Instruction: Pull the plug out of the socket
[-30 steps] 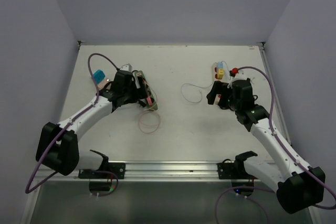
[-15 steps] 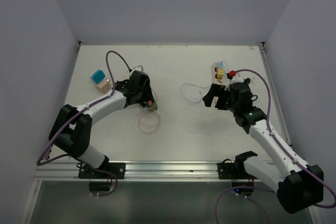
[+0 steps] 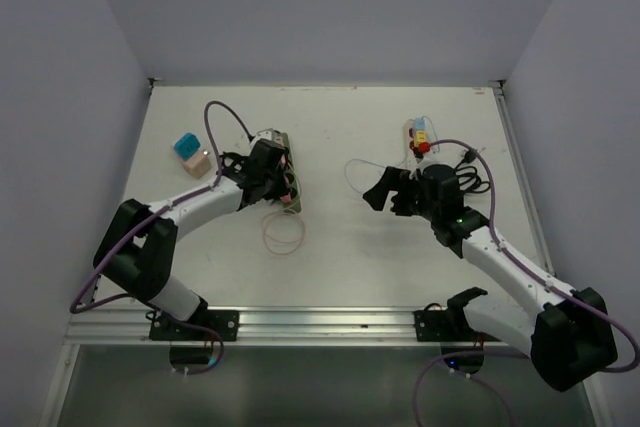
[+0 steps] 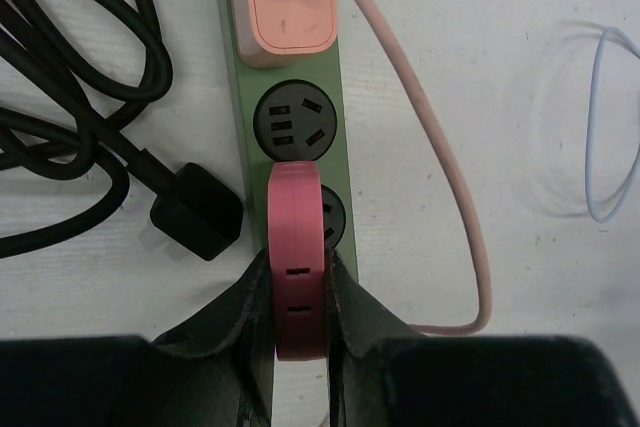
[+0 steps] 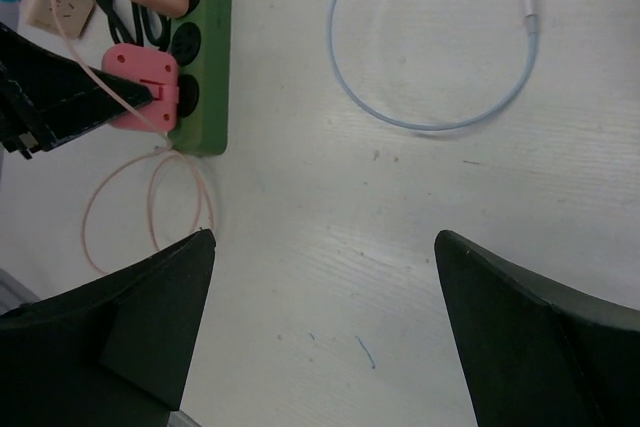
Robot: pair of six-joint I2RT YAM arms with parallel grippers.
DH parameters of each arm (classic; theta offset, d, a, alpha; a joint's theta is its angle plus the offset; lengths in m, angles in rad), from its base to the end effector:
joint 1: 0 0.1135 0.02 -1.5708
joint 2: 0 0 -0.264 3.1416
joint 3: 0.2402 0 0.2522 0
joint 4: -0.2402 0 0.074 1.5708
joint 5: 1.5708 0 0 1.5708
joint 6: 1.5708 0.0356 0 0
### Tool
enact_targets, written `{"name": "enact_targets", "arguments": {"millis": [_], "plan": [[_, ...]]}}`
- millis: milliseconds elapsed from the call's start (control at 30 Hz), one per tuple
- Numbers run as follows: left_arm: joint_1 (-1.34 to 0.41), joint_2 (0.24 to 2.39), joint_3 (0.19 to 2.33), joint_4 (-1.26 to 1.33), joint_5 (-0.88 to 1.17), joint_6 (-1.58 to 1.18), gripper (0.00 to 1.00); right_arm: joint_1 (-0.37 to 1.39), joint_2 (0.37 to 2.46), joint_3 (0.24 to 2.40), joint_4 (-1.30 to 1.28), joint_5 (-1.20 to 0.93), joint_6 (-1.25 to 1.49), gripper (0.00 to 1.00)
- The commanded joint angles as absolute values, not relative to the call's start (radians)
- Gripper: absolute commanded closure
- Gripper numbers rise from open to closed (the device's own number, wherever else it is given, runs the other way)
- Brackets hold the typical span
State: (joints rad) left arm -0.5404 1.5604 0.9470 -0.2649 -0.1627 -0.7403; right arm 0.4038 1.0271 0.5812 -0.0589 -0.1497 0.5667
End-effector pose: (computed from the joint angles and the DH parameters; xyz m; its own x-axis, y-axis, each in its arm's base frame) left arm 0.2789 -0.1606 0.2015 -0.7699 -0.3143 -0.5554 -0.1358 0.9311 -0.3386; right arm 0.2056 0.0936 0.2351 -0.6482 0.3003 -0.6997 -0.1903 0.8259 0.5307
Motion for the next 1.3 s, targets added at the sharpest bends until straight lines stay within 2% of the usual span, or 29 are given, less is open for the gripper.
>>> {"name": "enact_targets", "arguments": {"millis": [0, 300, 467, 700, 967, 1267], "plan": [[-0.569, 1.5, 0.893, -0.137, -0.046, -0.749, 1.0, 0.457, 1.077, 0.565, 0.118, -0.187, 0.679, 0.05], [-0.575, 1.345, 0.752, -0.026, 0.02, -0.796, 1.0, 0.589, 1.296, 0.62, 0.298, -0.13, 0.772, 0.09], [-0.574, 1.238, 0.652, 0.043, 0.023, -0.84, 1.0, 0.652, 1.442, 0.675, 0.354, -0.107, 0.804, 0.15], [-0.572, 1.195, 0.555, 0.121, 0.04, -0.896, 1.0, 0.709, 1.612, 0.736, 0.452, -0.136, 0.868, 0.2], [-0.571, 1.178, 0.496, 0.163, 0.048, -0.965, 1.0, 0.736, 1.724, 0.749, 0.531, -0.176, 0.957, 0.25], [-0.508, 1.105, 0.399, 0.179, 0.06, -1.029, 1.0, 0.75, 1.81, 0.719, 0.624, -0.242, 1.02, 0.25]]}}
